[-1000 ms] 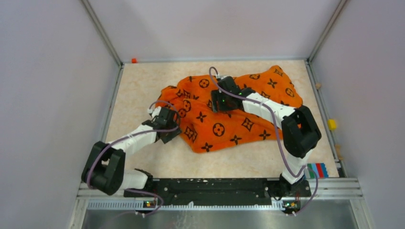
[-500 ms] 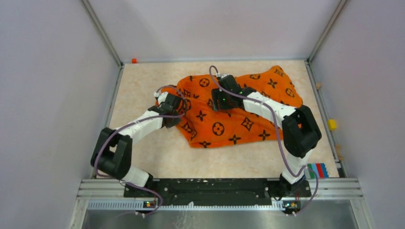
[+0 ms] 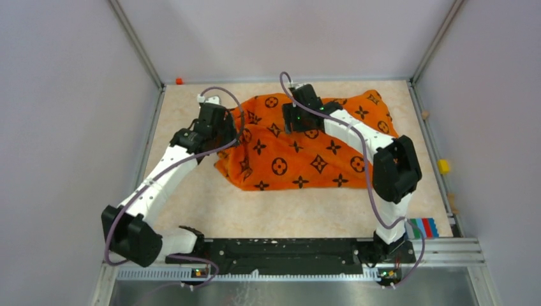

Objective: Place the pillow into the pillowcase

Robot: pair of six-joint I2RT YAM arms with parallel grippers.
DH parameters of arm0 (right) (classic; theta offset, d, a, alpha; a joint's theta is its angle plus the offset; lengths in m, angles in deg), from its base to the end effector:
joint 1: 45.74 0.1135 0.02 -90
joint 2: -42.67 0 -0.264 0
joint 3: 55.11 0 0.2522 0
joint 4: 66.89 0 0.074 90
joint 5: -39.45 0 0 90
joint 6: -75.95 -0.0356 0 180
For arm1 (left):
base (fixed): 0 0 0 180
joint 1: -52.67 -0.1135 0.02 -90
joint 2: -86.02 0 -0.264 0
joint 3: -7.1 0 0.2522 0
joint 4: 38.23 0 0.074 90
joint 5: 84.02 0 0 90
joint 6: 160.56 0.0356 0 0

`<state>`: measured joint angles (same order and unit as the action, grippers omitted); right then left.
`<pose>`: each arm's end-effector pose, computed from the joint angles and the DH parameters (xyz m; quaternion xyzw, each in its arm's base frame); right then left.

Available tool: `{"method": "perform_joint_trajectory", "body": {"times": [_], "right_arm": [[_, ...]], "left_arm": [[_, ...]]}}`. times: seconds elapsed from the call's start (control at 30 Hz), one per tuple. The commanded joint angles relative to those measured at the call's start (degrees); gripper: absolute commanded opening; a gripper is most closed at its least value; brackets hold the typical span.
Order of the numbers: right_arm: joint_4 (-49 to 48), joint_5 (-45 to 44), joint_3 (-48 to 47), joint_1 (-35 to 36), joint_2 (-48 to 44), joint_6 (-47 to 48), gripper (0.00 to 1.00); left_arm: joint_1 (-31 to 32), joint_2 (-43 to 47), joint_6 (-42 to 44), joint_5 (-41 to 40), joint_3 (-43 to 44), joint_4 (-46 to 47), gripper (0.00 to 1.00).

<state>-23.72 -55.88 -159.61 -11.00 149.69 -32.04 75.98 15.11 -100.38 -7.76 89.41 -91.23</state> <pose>0.3517 0.2399 0.2765 -0.1174 0.9179 0.1287 0.3566 0.2440 -0.0959 0.3407 -0.1004 0.9013 -0.0844 0.4128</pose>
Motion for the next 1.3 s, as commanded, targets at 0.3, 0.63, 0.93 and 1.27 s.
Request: {"method": "perform_joint_trajectory", "body": {"times": [0.3, 0.63, 0.93, 1.27], "right_arm": [[-1.9, 0.5, 5.3, 0.0, -9.9, -2.9, 0.65], [-8.3, -1.0, 20.2, 0.0, -31.7, -8.1, 0.66], [-12.7, -0.4, 29.2, 0.0, -46.4, -10.7, 0.68], [-12.9, -0.2, 30.5, 0.0, -49.2, -9.9, 0.7]], "left_arm": [[-1.5, -6.9, 4.5, 17.7, -1.4, 8.6, 0.99], [1.0, -6.1, 10.0, 25.9, 3.0, 15.2, 0.99], [1.0, -0.7, 10.2, 25.2, -0.5, 19.2, 0.99], [1.0, 2.3, 10.0, 24.7, -3.9, 21.1, 0.99]]}}
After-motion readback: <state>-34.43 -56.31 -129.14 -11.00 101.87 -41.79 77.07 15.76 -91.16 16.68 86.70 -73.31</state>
